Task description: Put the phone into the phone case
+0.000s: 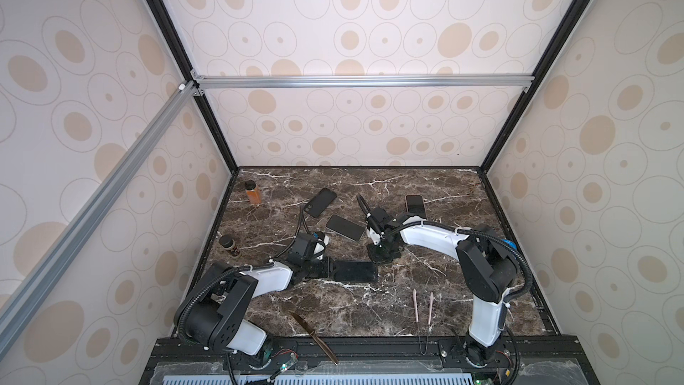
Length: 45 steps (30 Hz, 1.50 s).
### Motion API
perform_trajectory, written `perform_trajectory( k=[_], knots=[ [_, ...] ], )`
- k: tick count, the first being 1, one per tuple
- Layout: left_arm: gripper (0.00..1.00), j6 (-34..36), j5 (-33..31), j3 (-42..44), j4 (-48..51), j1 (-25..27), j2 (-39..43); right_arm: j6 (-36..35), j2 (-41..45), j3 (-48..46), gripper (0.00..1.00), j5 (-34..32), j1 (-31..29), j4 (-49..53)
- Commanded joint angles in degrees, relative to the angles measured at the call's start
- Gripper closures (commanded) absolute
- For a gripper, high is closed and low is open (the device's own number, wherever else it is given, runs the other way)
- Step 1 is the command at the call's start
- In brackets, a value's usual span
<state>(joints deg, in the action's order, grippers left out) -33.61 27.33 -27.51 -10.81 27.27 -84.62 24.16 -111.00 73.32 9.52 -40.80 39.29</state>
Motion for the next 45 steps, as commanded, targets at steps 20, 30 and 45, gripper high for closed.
perform_trajectory(
  k=[20,30,45],
  knots=[
    [0.77,-1.8,1.8,3.2,2.0,0.6,4.1,-0.2,11.0,-7.8,0.76,6.6,2.2,-5.4],
    [0.77,-2.4,4.9,3.0,0.6,0.7,3.8,0.7,13.0,-9.2,0.78,8.4,3.6,-5.8],
    [0.77,-3.0,6.2,3.0,-0.1,0.7,4.1,3.2,10.2,-13.5,0.81,7.5,3.6,-9.6]
  ],
)
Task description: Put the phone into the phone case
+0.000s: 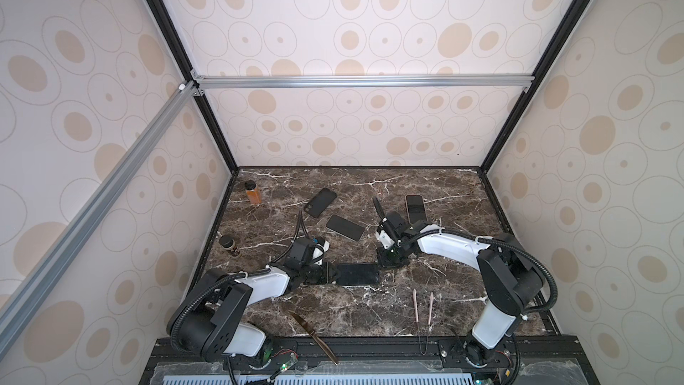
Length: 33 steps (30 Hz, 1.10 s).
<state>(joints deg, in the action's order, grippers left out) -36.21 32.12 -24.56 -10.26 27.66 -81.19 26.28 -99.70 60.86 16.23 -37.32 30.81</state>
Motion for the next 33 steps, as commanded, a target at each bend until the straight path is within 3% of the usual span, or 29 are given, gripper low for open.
perform_trajectory(
  k=[1,13,33],
  knots=[
    [0.77,-0.4,1.4,0.1,-0.7,0.2,0.6,1.3,-1.2,-1.4,0.82,1.1,0.1,-1.7],
    [0.77,-0.4,1.0,0.3,-1.0,0.2,0.5,1.7,-1.6,-3.6,0.84,2.5,0.1,-7.0],
    [0.77,-0.1,0.8,0.4,-1.3,0.3,-0.2,0.2,-1.3,-2.3,0.87,-0.5,0.1,-5.1]
  ],
)
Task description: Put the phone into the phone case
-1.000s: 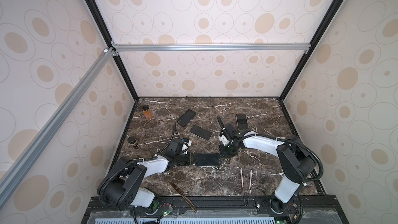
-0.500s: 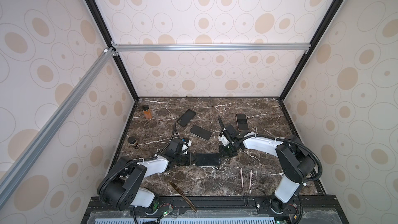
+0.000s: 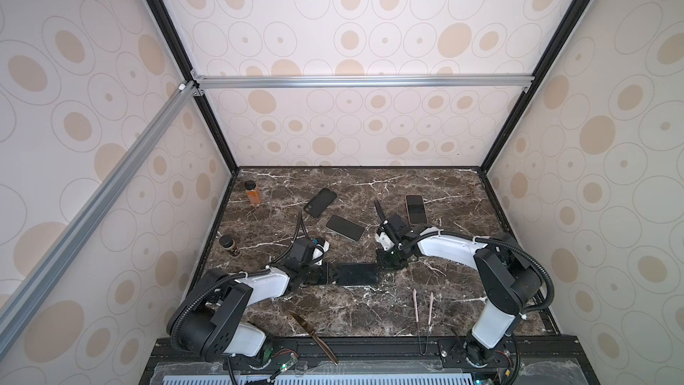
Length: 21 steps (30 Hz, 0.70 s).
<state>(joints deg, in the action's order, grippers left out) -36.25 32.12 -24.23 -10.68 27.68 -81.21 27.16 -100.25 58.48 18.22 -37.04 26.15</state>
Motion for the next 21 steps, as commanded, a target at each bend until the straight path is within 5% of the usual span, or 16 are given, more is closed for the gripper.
perform_trajectory(
  k=[1,21],
  knots=[
    [0.77,-0.1,0.8,0.1,-0.9,0.3,-0.2,-0.6,-0.8,0.1,0.87,-2.5,-0.2,-0.4],
    [0.77,0.0,0.8,0.0,-0.8,0.3,-0.4,-2.1,-0.8,1.8,0.87,-3.6,-0.1,0.4]
  ],
)
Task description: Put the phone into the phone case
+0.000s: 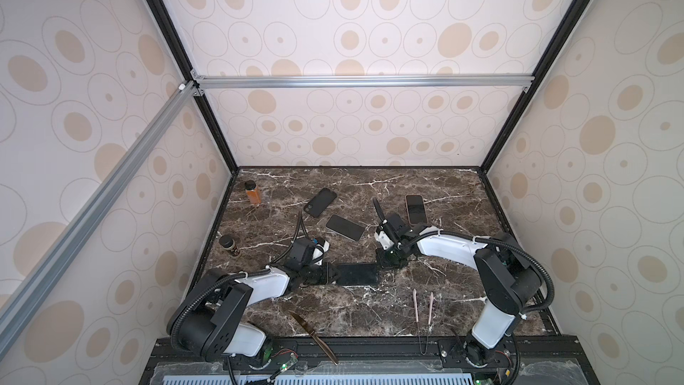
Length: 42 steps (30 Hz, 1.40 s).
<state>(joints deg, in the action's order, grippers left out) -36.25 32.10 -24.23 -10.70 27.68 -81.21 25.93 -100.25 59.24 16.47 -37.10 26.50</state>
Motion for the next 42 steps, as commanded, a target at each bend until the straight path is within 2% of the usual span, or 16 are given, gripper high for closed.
perform_trajectory(
  k=[1,10,19,33,42],
  knots=[
    [0.77,0.1,0.8,0.0,-0.9,0.2,-0.5,-0.8,-0.9,1.1,0.87,-1.8,-0.2,0.0],
    [0.77,0.3,0.6,0.0,-1.3,0.2,-1.1,-1.2,-1.9,1.5,0.87,-1.1,-0.1,-0.3],
    [0.78,0.7,-0.2,-0.5,-1.0,0.2,-1.2,-1.6,-7.2,2.9,0.87,-1.7,-0.3,1.0],
    [0.79,0.7,-0.7,-1.9,-1.6,0.2,-3.2,-1.7,-17.8,8.5,0.87,-10.7,-5.5,8.3],
    [0.79,0.9,-1.6,-1.3,-0.9,0.3,-2.1,-0.2,-23.7,9.9,0.87,-14.2,-8.3,9.5]
  ],
)
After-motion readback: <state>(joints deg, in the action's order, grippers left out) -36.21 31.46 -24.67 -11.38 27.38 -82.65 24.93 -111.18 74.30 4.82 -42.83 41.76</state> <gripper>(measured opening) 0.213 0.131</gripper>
